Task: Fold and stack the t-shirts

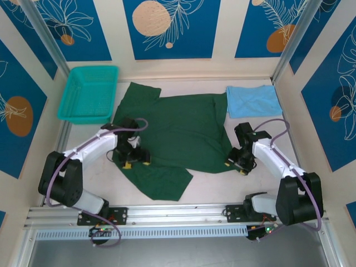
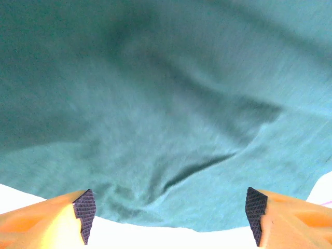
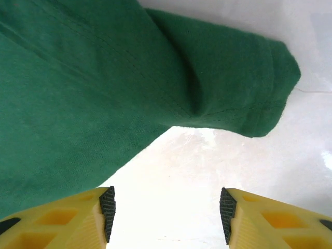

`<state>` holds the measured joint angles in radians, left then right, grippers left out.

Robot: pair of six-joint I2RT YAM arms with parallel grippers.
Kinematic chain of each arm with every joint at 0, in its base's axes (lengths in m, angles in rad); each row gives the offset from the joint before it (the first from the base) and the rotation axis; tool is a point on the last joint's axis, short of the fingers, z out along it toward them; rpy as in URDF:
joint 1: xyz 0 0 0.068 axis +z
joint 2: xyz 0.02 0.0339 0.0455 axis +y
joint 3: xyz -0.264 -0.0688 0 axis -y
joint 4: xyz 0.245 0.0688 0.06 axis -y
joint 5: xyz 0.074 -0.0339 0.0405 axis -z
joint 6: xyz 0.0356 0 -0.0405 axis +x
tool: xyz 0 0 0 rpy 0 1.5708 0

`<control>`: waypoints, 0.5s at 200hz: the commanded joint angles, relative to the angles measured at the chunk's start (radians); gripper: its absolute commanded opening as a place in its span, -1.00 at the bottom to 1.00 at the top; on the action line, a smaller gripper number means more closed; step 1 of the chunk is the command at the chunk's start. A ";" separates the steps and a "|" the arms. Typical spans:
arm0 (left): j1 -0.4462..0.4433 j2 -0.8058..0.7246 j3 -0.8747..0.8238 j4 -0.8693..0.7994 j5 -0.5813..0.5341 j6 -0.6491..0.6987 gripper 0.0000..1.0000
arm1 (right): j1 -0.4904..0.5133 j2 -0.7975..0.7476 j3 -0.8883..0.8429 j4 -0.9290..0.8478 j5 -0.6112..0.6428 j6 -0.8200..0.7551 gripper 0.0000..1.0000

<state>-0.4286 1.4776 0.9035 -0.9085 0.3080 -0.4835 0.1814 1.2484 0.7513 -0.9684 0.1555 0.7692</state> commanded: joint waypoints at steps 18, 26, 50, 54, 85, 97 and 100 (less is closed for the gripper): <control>-0.052 -0.003 -0.095 0.016 0.076 -0.022 0.55 | 0.022 0.075 0.011 0.046 0.077 -0.011 0.14; -0.066 -0.001 -0.106 0.035 0.073 -0.033 0.56 | 0.023 0.094 0.015 0.052 0.089 -0.019 0.14; -0.094 0.037 -0.128 0.078 0.040 -0.062 0.60 | 0.023 0.150 0.026 0.063 0.114 -0.015 0.18; -0.095 0.039 -0.133 0.084 0.029 -0.069 0.59 | 0.024 0.159 0.026 0.068 0.117 -0.016 0.19; -0.098 0.043 -0.165 0.158 -0.042 -0.122 0.33 | 0.027 0.203 0.032 0.087 0.163 -0.016 0.14; -0.098 0.046 -0.165 0.163 -0.071 -0.133 -0.02 | 0.025 0.207 0.033 0.081 0.190 -0.007 -0.05; -0.098 0.046 -0.164 0.160 -0.081 -0.134 -0.12 | 0.024 0.207 0.033 0.077 0.197 -0.002 -0.12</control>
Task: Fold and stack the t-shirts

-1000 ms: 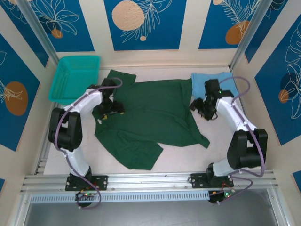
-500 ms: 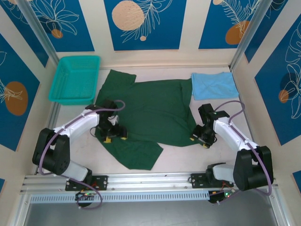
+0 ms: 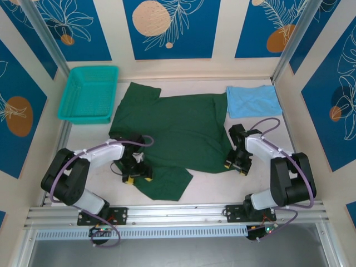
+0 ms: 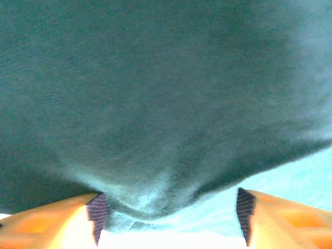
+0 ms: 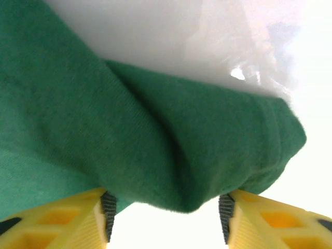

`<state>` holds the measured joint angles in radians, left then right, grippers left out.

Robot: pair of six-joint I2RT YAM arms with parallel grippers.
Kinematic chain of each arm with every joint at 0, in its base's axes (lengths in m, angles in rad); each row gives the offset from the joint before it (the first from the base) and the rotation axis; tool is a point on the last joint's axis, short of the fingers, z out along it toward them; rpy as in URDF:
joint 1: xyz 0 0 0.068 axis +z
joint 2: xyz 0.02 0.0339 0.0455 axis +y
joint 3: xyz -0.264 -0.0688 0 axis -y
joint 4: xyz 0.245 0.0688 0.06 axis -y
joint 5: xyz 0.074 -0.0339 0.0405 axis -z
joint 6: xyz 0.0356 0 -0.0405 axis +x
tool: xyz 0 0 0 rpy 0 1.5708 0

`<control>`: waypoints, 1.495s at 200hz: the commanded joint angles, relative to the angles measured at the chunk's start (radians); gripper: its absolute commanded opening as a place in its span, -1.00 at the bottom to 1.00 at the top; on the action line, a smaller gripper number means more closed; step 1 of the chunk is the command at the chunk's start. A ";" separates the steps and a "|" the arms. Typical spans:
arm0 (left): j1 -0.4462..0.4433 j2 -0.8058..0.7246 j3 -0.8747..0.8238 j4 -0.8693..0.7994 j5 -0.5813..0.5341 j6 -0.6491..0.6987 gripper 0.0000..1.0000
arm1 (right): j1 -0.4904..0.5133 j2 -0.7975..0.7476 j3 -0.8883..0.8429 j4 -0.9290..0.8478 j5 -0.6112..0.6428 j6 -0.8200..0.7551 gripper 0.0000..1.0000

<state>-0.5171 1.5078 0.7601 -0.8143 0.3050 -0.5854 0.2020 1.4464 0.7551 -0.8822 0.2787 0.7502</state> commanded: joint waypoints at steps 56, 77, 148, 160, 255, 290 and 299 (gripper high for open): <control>-0.005 -0.037 0.026 -0.087 -0.239 -0.019 -1.00 | -0.071 -0.070 0.015 0.001 0.036 0.028 -0.87; 0.001 -0.072 0.046 -0.150 -0.256 -0.018 -1.00 | -0.110 -0.113 0.017 -0.003 -0.016 0.014 -0.92; 0.056 -0.183 0.096 -0.316 -0.219 -0.065 -1.00 | -0.314 -0.220 0.018 -0.009 -0.242 -0.014 -1.00; 0.088 -0.197 0.092 -0.330 -0.192 -0.069 -1.00 | -0.333 -0.214 0.017 -0.017 -0.254 -0.015 -1.00; 0.141 -0.207 0.082 -0.329 -0.160 -0.065 -1.00 | -0.475 -0.202 -0.093 -0.010 -0.407 0.053 -0.64; 0.142 -0.200 0.087 -0.324 -0.180 -0.064 -1.00 | -0.570 -0.206 -0.106 0.024 -0.407 0.096 -0.56; 0.141 -0.198 0.091 -0.324 -0.186 -0.062 -1.00 | -0.587 -0.199 -0.091 0.015 -0.401 0.095 -0.52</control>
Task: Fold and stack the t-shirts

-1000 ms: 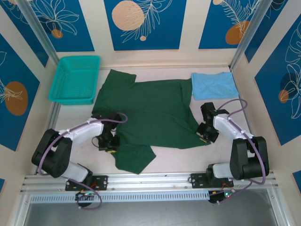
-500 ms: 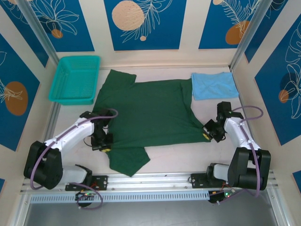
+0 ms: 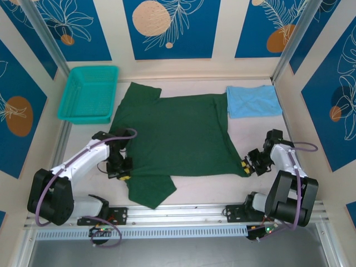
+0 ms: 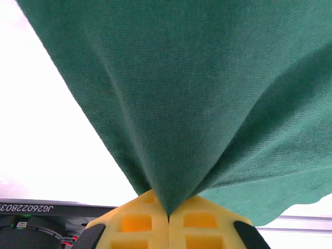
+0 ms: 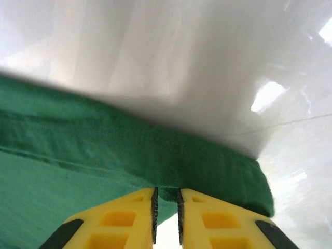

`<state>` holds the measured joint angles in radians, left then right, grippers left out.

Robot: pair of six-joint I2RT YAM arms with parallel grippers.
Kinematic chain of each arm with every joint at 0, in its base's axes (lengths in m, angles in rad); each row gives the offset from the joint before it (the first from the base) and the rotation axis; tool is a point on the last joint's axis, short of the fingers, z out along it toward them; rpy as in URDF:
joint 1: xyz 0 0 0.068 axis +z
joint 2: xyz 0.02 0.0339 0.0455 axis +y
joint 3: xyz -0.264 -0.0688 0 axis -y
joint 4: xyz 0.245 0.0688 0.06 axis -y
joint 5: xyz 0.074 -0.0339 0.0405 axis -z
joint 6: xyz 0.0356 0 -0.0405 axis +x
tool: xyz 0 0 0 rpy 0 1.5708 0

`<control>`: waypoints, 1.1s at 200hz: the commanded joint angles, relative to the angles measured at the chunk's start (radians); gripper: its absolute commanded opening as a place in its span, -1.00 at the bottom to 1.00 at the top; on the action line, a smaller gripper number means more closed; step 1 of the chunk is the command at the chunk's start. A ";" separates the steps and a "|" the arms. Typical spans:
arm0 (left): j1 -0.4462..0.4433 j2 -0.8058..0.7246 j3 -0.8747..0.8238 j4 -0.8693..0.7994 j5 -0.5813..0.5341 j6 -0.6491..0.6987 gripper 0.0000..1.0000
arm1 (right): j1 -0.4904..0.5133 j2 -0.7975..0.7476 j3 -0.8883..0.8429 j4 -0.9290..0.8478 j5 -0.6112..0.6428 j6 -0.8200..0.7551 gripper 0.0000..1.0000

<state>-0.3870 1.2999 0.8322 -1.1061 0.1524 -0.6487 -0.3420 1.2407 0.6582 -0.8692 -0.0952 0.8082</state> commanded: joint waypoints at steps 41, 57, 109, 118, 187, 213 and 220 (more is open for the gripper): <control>0.011 0.020 0.046 -0.044 -0.053 0.023 -0.96 | 0.135 -0.021 0.138 0.049 0.058 -0.006 -0.10; 0.012 0.026 0.051 -0.052 -0.067 0.034 -0.76 | 0.251 0.039 0.208 0.074 0.111 -0.062 0.21; 0.012 0.025 0.146 -0.095 -0.163 0.068 0.07 | 0.475 0.319 0.412 0.061 0.301 -0.193 0.30; 0.006 0.016 0.185 -0.115 -0.215 0.081 0.14 | 0.486 0.350 0.426 0.058 0.317 -0.196 0.28; -0.006 0.184 0.255 0.100 -0.091 0.112 0.15 | 0.529 0.503 0.452 0.108 0.358 -0.236 -0.44; 0.009 0.310 0.265 0.148 -0.150 0.142 0.02 | 0.494 0.499 0.471 0.089 0.356 -0.245 -0.65; 0.014 0.336 0.272 0.128 -0.196 0.160 0.01 | 0.479 0.494 0.476 0.083 0.355 -0.253 -0.66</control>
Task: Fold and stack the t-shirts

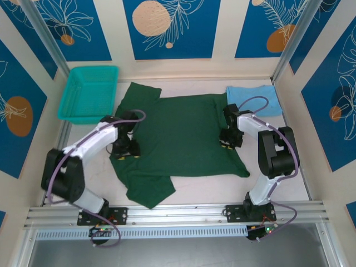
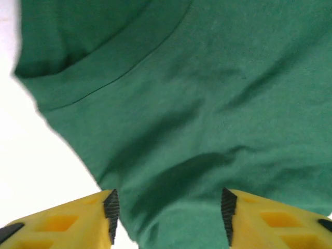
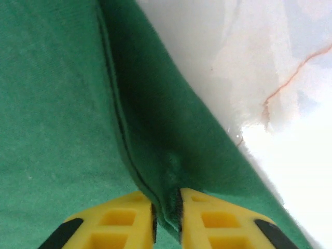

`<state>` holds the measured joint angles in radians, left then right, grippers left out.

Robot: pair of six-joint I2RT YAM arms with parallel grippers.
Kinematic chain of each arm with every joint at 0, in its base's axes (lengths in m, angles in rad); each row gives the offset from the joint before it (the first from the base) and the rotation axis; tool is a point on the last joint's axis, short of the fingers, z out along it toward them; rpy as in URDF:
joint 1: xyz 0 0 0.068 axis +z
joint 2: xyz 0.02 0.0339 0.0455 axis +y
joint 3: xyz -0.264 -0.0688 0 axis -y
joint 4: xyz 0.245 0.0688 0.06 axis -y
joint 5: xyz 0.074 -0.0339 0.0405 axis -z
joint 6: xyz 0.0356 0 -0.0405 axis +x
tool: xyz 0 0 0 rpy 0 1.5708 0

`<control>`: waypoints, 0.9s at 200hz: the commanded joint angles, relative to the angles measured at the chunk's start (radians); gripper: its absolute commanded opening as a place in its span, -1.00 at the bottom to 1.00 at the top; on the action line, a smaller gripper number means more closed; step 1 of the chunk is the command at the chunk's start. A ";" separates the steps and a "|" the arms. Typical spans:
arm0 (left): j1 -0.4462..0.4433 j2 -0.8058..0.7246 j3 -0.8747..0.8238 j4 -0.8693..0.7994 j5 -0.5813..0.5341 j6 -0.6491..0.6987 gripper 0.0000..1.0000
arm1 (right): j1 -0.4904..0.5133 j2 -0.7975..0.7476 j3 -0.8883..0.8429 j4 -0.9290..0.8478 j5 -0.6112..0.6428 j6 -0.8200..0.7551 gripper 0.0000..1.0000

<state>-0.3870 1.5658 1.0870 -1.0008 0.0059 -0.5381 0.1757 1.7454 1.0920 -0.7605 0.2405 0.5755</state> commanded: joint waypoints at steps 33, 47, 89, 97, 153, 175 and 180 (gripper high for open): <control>0.072 0.135 -0.012 0.011 -0.156 0.100 -0.04 | -0.104 -0.018 0.039 -0.043 0.042 -0.047 -0.66; 0.118 0.143 -0.032 0.036 -0.165 0.099 -0.09 | -0.133 -0.008 0.042 -0.058 0.058 -0.022 -0.66; 0.196 0.192 -0.036 0.069 -0.158 0.114 -0.14 | -0.211 0.028 0.057 -0.082 0.082 0.043 -0.62; 0.201 0.186 -0.033 0.071 -0.158 0.114 -0.14 | -0.221 0.034 0.068 -0.096 0.089 0.053 -0.41; 0.203 0.079 0.085 -0.018 -0.079 0.100 0.19 | -0.332 -0.173 -0.009 -0.121 0.001 0.182 0.17; 0.156 -0.010 0.094 -0.072 -0.034 0.089 0.31 | -0.358 -0.337 -0.100 -0.134 -0.087 0.219 0.29; 0.139 -0.031 0.088 -0.084 -0.030 0.082 0.32 | -0.358 -0.368 -0.119 -0.149 -0.098 0.226 0.32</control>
<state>-0.2001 1.6485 1.1515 -0.9817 -0.0860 -0.4385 -0.1673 1.5299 1.0466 -0.8440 0.2497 0.7277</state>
